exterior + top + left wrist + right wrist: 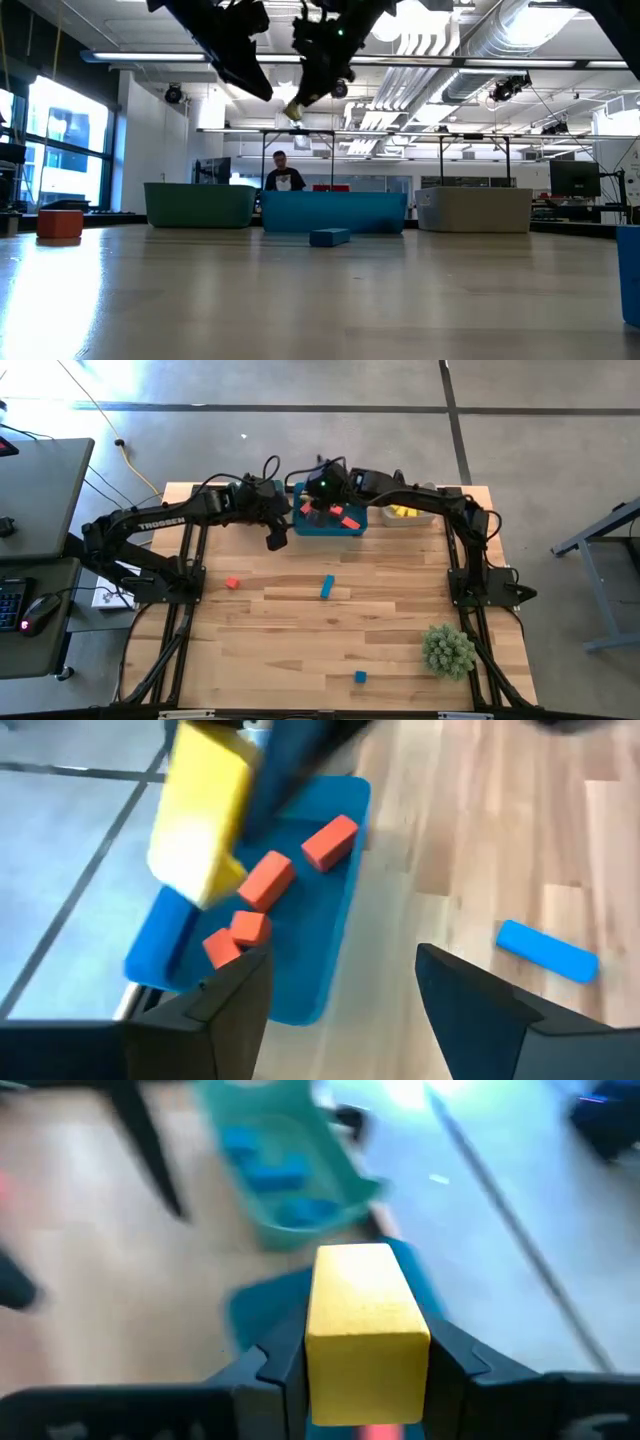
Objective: Sort & place blocks by color
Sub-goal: Put the yellow block into the white bin, then put the blue block into the green bin
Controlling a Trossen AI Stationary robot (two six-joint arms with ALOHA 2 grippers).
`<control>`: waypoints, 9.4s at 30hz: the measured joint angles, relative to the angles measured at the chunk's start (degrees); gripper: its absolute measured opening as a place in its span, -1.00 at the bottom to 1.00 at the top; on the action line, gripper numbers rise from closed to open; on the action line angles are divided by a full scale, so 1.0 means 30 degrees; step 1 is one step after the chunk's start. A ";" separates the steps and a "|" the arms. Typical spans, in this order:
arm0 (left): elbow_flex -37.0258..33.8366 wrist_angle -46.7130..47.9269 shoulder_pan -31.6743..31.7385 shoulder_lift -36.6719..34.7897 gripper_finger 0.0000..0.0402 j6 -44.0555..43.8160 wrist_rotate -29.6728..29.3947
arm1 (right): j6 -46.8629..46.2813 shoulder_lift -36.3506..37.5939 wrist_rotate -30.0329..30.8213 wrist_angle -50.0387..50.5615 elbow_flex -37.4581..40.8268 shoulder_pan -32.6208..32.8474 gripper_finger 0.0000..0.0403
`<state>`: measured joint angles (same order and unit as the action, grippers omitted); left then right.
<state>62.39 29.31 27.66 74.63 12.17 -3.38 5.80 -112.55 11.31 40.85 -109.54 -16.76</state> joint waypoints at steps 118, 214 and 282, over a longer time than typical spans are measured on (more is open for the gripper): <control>-0.0022 0.3743 -0.2610 0.0044 0.14 -0.4496 0.0910 | -1.3146 0.2980 -0.8904 1.0399 0.4291 0.9894 0.03; -0.0022 0.3574 0.2024 0.0044 0.14 -0.4390 0.4010 | -0.8349 -0.1982 -0.4125 0.4988 0.4306 0.9607 -0.51; -0.0022 -0.4665 0.2676 0.0044 0.14 -0.4513 0.9400 | 0.0531 0.3089 -1.5926 -0.4151 0.4284 -0.2546 -0.51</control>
<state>62.33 15.31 35.69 74.76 -1.37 24.82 7.40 -103.28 -36.47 28.40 -96.68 -24.40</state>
